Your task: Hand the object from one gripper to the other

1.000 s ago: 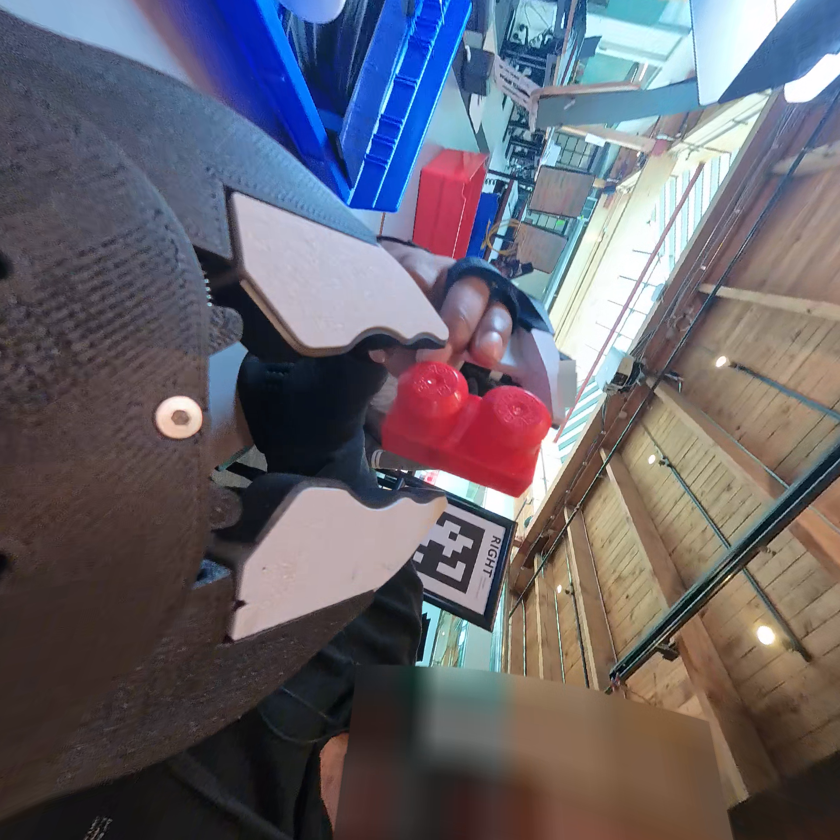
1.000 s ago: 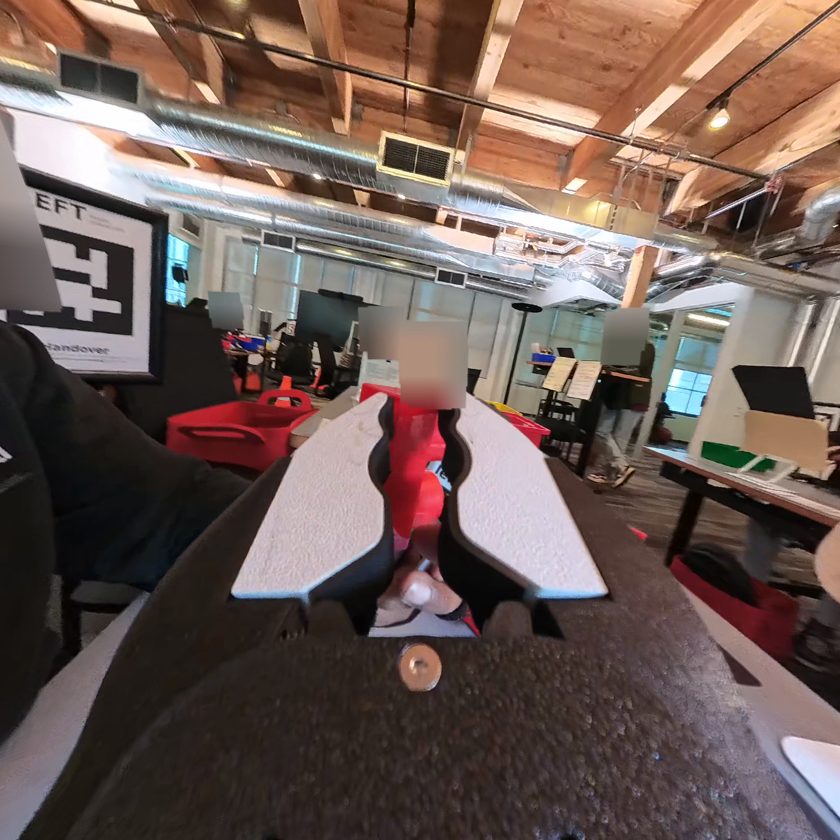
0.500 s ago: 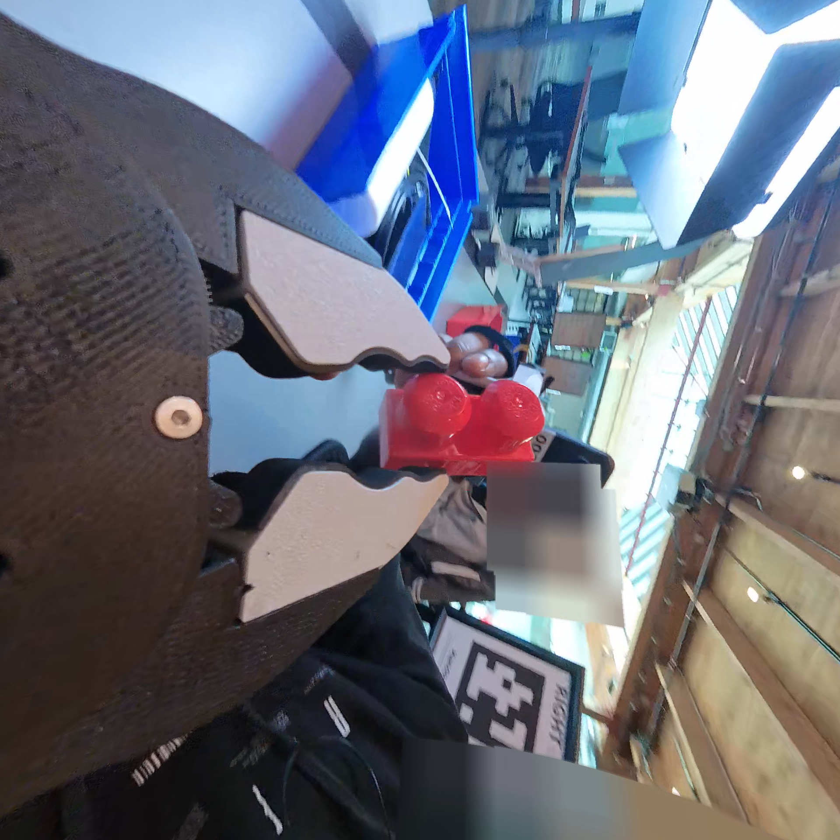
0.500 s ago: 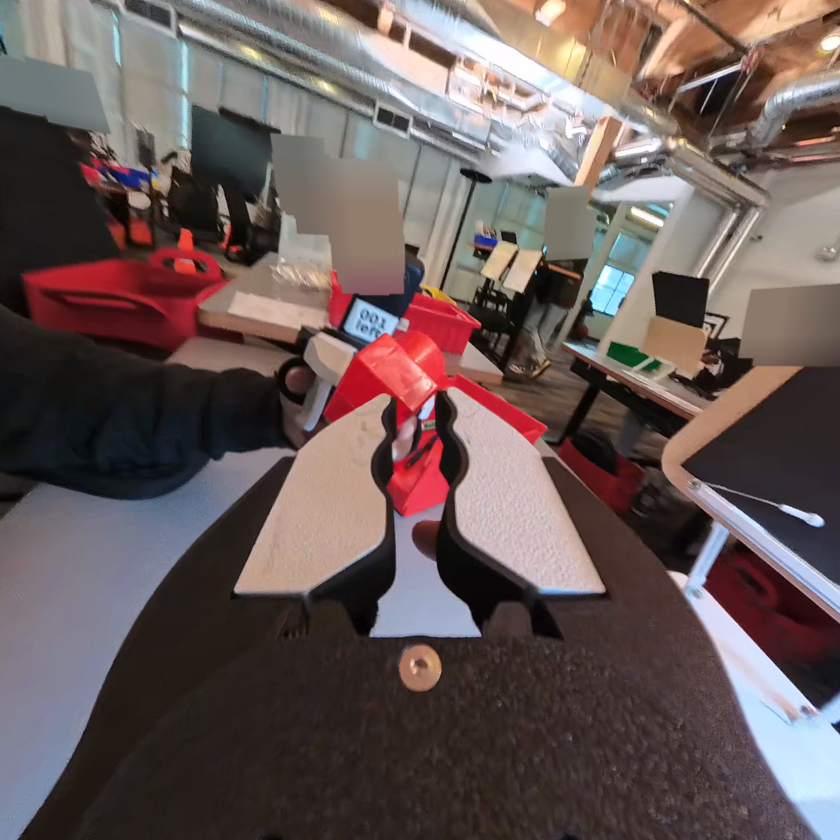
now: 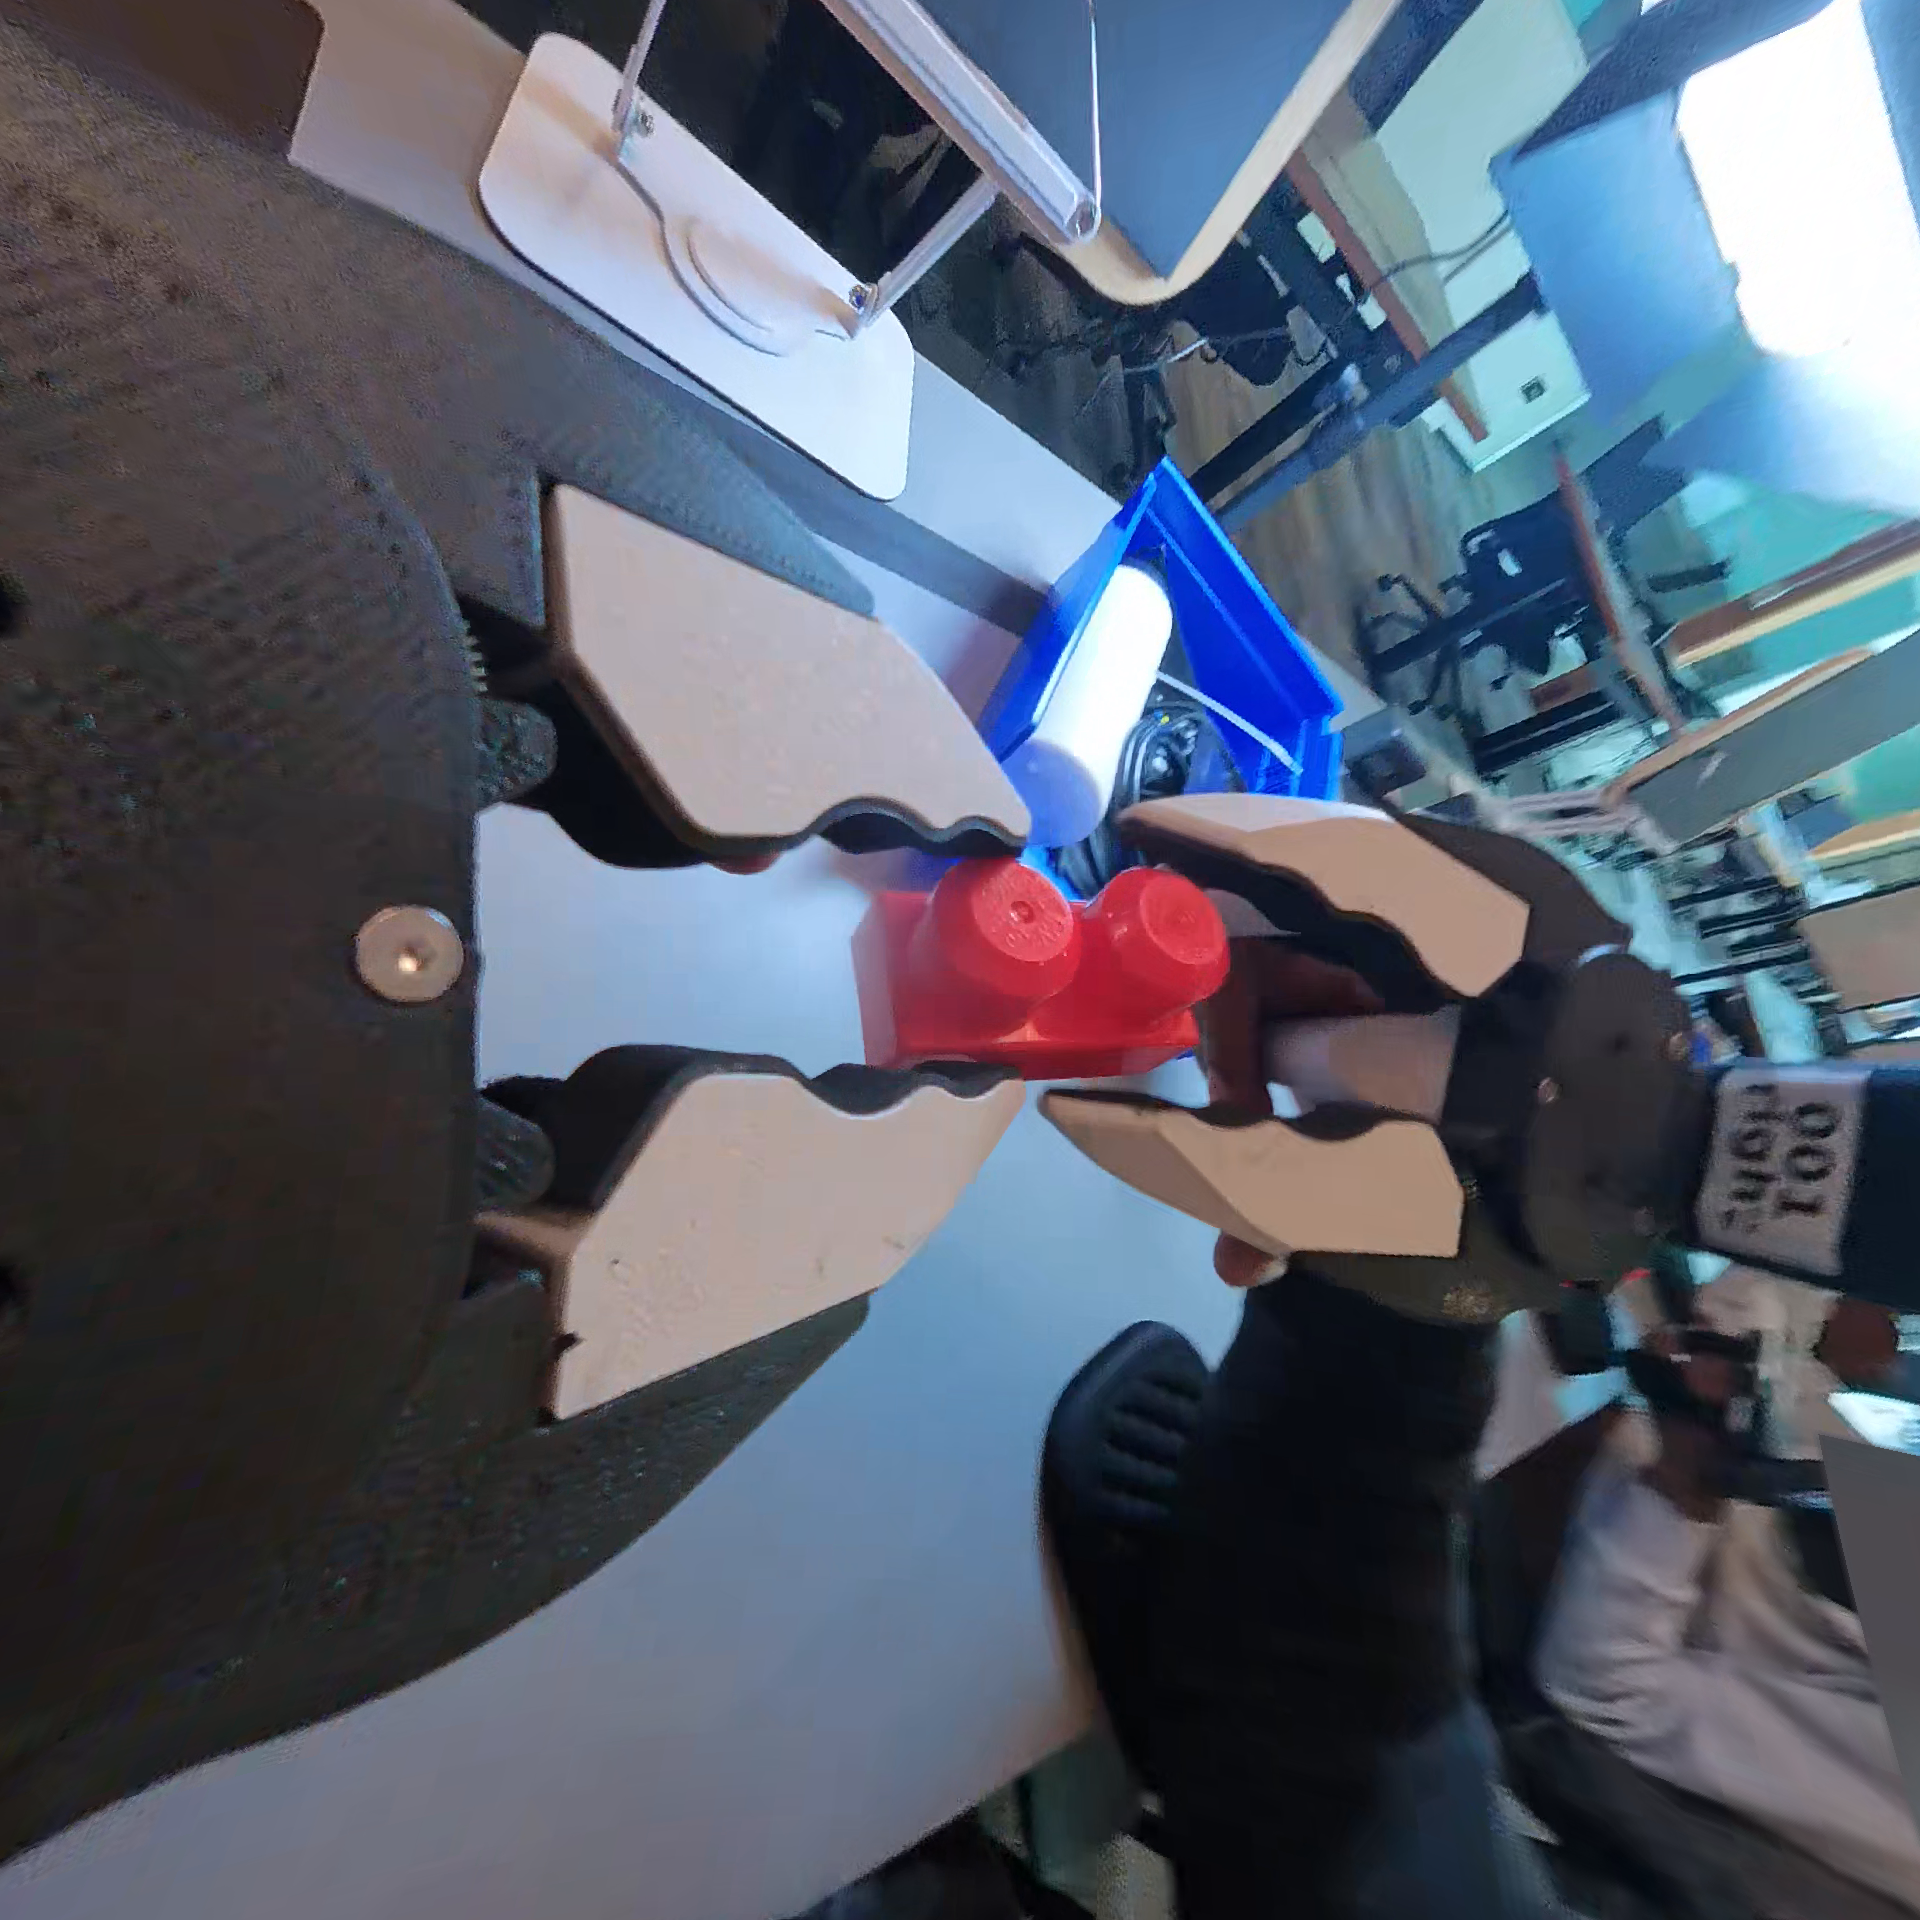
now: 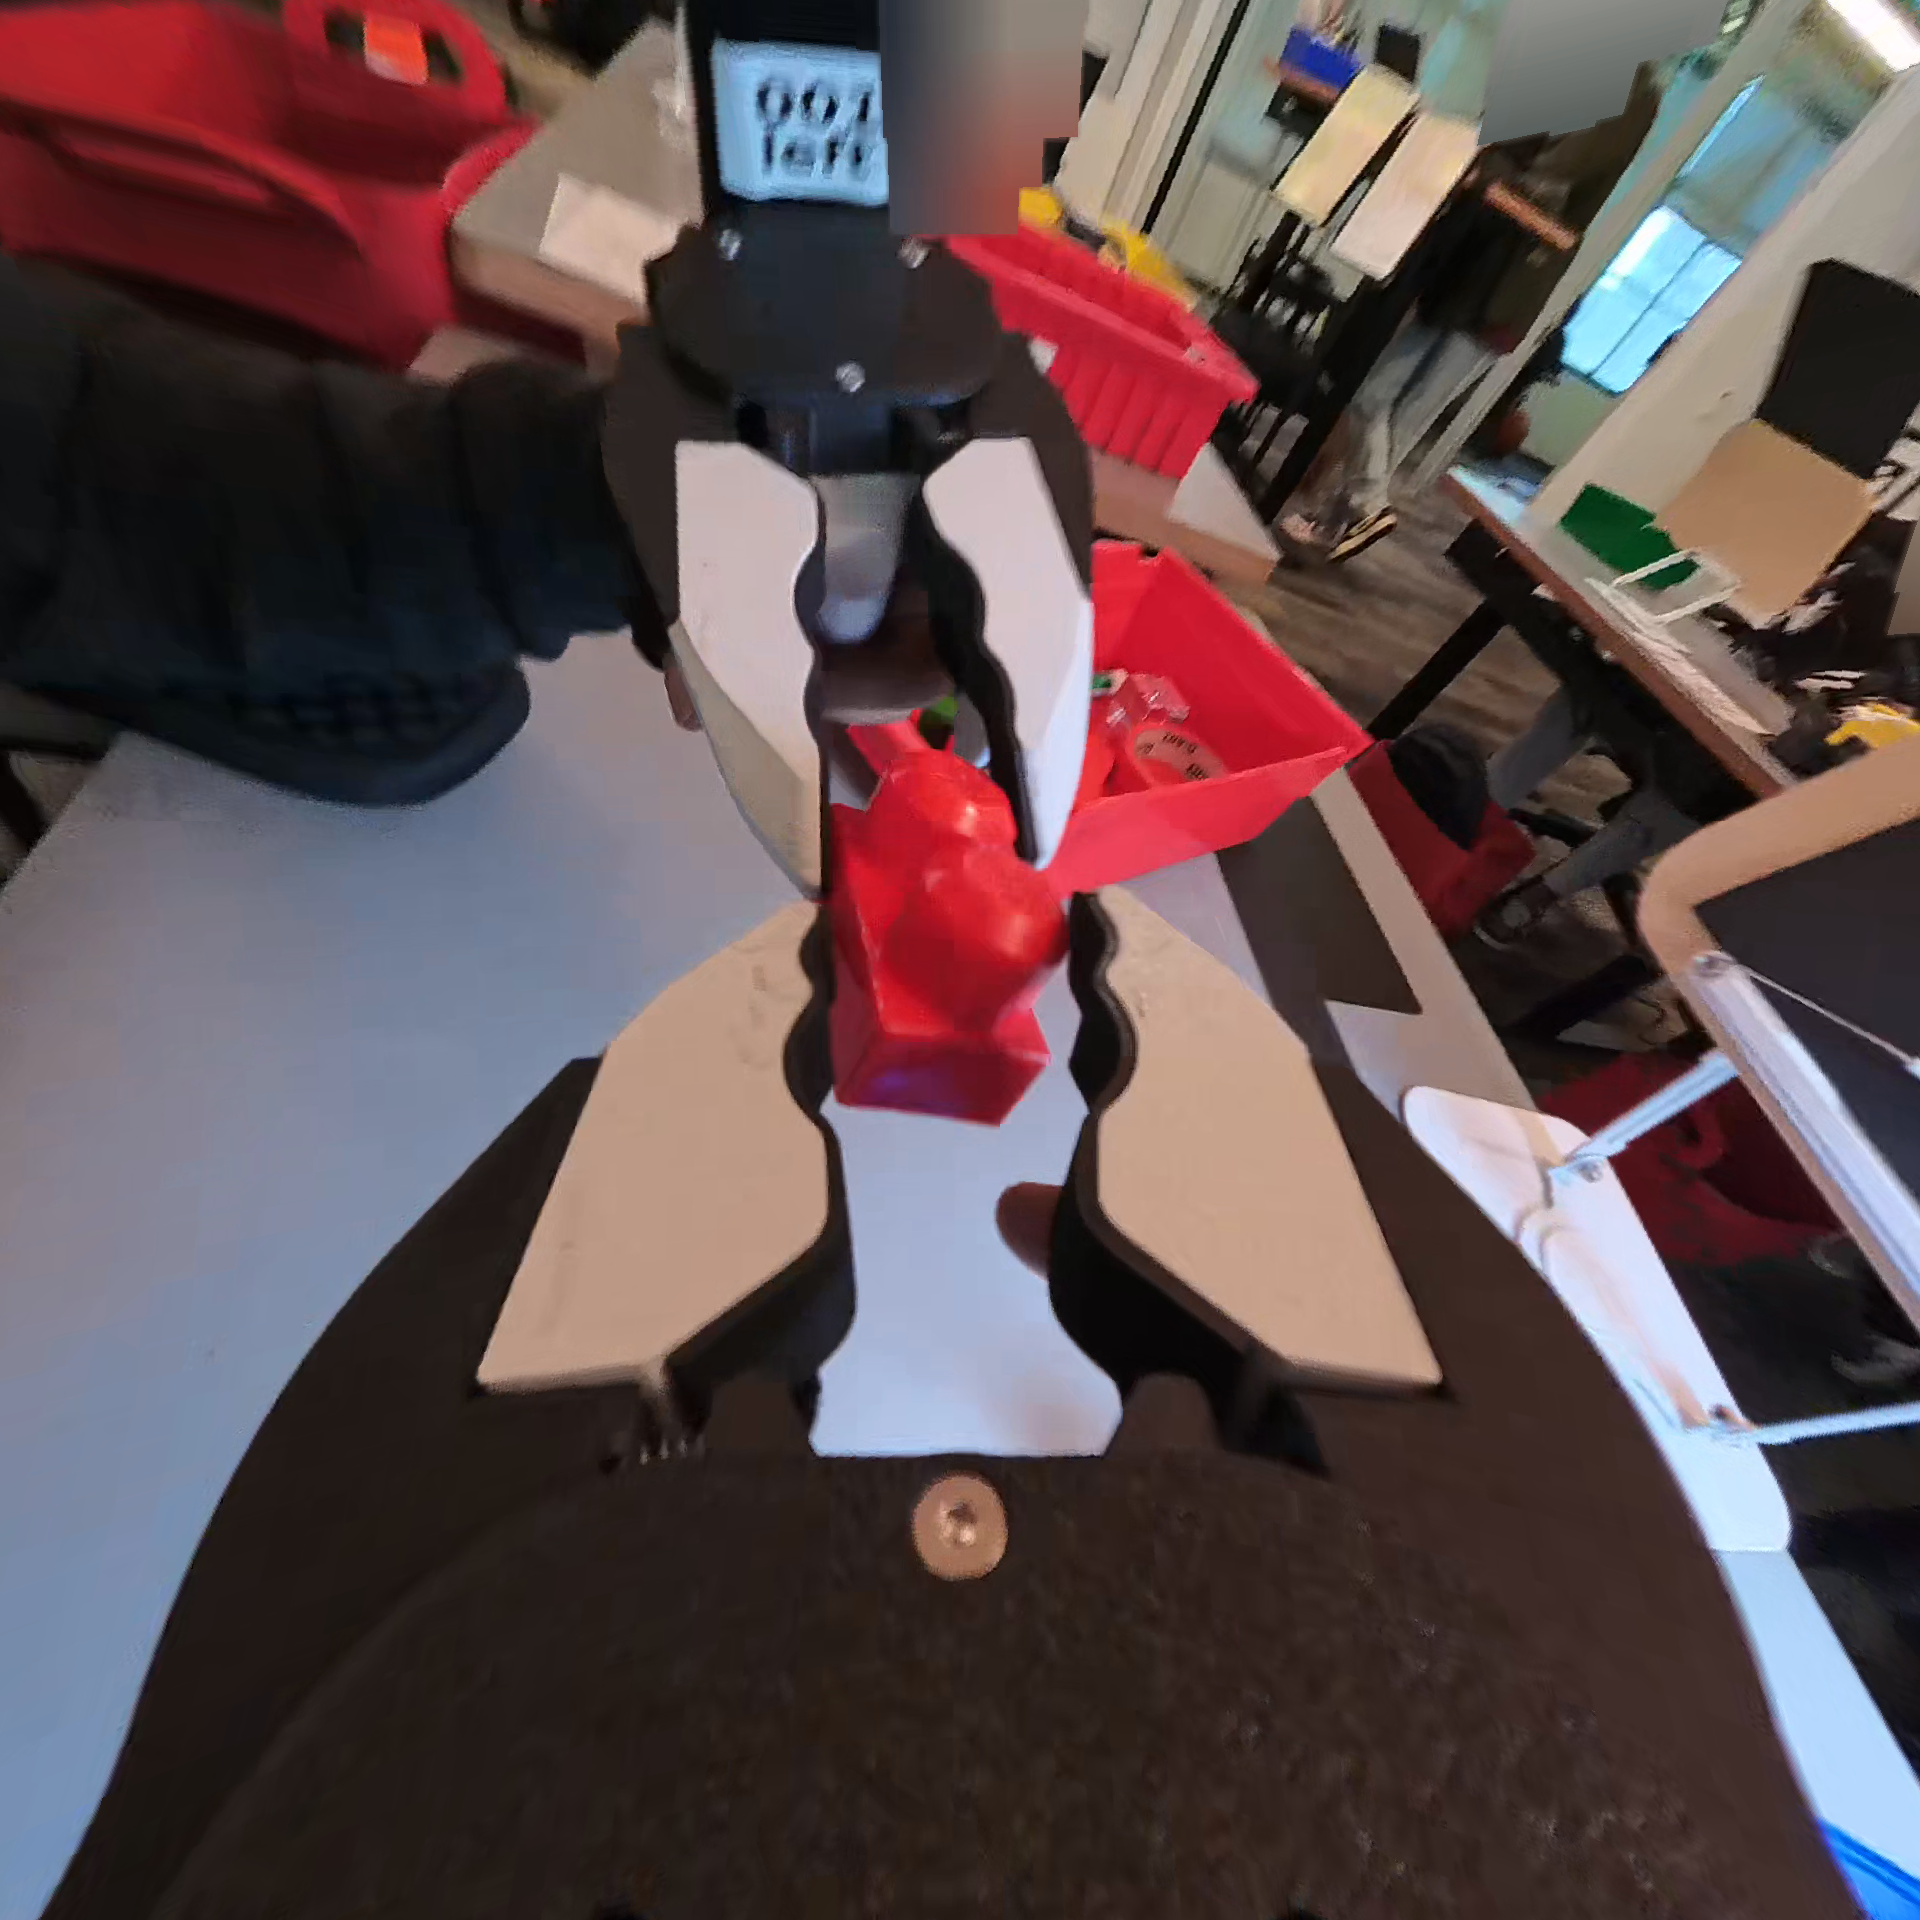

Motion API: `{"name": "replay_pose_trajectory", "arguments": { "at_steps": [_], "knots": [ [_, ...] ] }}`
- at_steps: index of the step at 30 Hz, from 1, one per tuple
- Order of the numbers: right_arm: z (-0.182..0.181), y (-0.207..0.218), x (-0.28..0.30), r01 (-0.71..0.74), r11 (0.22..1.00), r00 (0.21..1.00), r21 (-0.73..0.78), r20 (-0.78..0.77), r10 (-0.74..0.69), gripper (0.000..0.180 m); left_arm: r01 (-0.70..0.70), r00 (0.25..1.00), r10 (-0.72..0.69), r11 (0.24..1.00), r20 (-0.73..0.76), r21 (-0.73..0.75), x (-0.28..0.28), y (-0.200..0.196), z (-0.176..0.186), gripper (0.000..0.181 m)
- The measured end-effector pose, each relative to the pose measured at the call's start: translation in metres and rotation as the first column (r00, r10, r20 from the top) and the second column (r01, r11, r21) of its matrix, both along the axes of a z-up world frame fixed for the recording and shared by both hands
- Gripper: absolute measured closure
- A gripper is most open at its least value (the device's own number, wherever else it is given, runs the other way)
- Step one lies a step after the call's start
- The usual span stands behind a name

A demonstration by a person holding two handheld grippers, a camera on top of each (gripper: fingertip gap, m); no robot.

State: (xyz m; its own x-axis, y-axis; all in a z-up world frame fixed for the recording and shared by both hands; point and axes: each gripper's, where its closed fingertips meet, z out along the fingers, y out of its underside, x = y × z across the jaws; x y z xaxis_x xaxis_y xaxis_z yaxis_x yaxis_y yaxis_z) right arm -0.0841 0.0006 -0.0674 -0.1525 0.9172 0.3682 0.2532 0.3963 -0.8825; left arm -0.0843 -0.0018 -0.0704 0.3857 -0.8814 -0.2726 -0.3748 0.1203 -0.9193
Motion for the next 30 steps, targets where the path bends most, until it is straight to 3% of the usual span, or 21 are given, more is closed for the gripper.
{"name": "replay_pose_trajectory", "arguments": {
  "at_steps": [2,7,10,15,18,24,30],
  "knots": [
    [-0.011,-0.004,0.000,-0.012,1.000,0.998,0.029,0.057,0.010,0.138,0.012,0.997,-0.012,1.000,-0.074,-0.002,0.003,-0.003,-0.011,0.143],
    [-0.027,-0.015,0.005,-0.014,1.000,0.996,0.009,0.093,0.014,0.140,0.044,0.994,-0.050,0.997,-0.098,-0.068,0.007,-0.013,-0.029,0.144],
    [-0.037,-0.024,0.016,-0.001,0.999,0.997,-0.039,0.075,0.004,0.144,0.036,0.998,-0.039,0.995,-0.038,-0.092,0.010,-0.023,-0.036,0.147],
    [-0.056,0.000,0.058,0.182,0.977,0.983,-0.110,0.058,-0.176,0.149,-0.080,0.991,0.088,0.993,0.098,-0.090,-0.018,-0.035,-0.038,0.142],
    [-0.062,0.025,0.084,0.318,0.938,0.948,-0.140,0.039,-0.315,0.149,-0.159,0.982,0.165,0.985,0.091,-0.068,-0.042,-0.040,-0.048,0.142],
    [-0.033,0.109,0.137,0.668,0.734,0.725,-0.124,-0.113,-0.679,0.149,-0.311,0.935,0.319,0.947,0.154,-0.074,-0.078,-0.043,-0.059,0.142],
    [-0.025,0.186,0.171,0.862,0.497,0.494,-0.101,-0.061,-0.867,0.149,-0.490,0.814,0.489,0.868,0.313,-0.082,-0.117,-0.024,-0.057,0.143]
  ]
}}
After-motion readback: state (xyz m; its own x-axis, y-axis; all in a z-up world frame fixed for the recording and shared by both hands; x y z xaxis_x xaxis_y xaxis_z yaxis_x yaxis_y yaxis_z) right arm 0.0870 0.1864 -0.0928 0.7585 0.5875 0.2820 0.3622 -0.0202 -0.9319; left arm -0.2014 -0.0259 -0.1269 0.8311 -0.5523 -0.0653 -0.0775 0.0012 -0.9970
